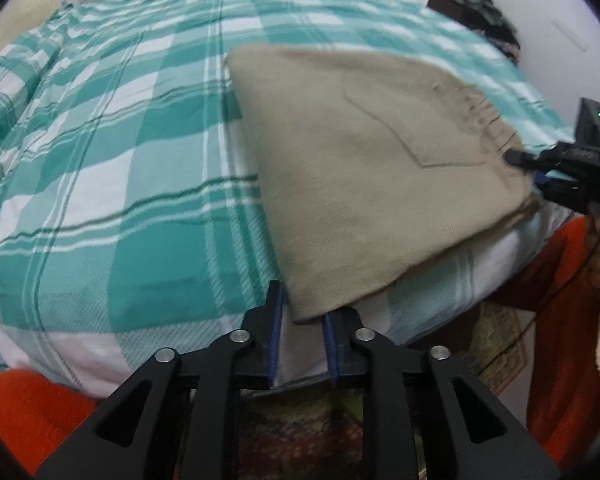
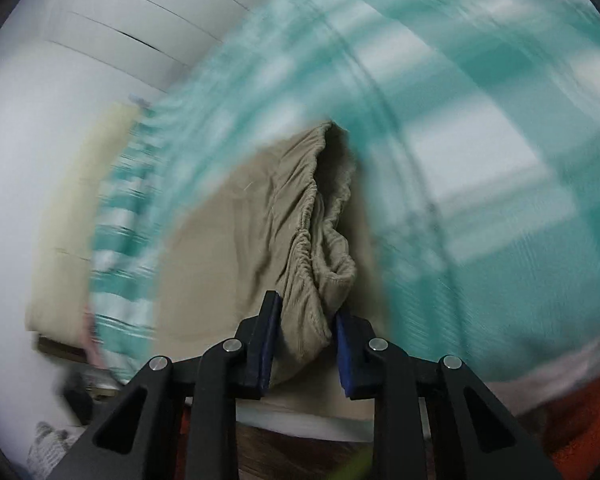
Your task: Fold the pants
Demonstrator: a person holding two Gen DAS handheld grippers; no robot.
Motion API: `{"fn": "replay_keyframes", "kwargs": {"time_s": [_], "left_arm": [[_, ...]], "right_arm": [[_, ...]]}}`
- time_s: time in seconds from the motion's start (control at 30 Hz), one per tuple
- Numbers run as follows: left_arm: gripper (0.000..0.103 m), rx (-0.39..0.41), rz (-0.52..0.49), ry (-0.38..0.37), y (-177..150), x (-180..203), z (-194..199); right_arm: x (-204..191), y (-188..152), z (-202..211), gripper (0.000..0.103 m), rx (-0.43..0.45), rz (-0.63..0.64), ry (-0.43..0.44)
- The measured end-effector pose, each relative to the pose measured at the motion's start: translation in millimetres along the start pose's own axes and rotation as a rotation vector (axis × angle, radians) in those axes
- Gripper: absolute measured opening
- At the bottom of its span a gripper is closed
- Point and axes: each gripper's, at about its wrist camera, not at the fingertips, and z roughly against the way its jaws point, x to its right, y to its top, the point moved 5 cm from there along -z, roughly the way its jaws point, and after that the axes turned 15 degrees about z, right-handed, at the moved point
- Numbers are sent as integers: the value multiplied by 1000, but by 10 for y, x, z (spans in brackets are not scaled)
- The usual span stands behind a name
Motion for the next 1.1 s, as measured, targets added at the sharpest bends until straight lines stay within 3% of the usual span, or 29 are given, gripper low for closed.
{"fn": "replay_keyframes", "kwargs": {"time_s": [0.1, 0.13, 0.3, 0.37, 0.47, 0.57, 0.63, 0.67, 0.7, 0.73, 1.1], "left_arm": [[45, -32, 15, -13, -79, -50, 154], [50, -26, 19, -40, -105, -71, 293], [64, 109, 47, -51, 18, -151, 857], [66, 163, 51, -64, 188, -54, 930], [72, 213, 18, -30, 417, 210, 777], [74, 151, -42, 19, 439, 444, 345], [75, 30, -121, 143, 269, 556, -186], [76, 6, -144, 181, 186, 574, -351], [79, 34, -153, 209, 152, 581, -399], [81, 78, -159, 229, 123, 582, -395], [83, 48, -119, 201, 172, 466, -404]], "right_arm": [[-21, 25, 54, 30, 38, -19, 32], [-60, 60, 98, 36, 35, 2, 24], [-176, 254, 587, 41, 136, 175, -222], [-344, 352, 740, 41, 188, 265, -260], [-725, 471, 732, 41, 227, 408, -210], [-881, 415, 536, 41, 191, 486, -156], [-806, 266, 278, 48, 116, 512, -179], [-660, 148, 63, 50, 17, 501, -224], [-564, 40, -75, 50, -39, 496, -234], [-513, -16, -87, 50, -23, 513, -236], [-604, -51, -44, 54, 4, 549, -253]]}}
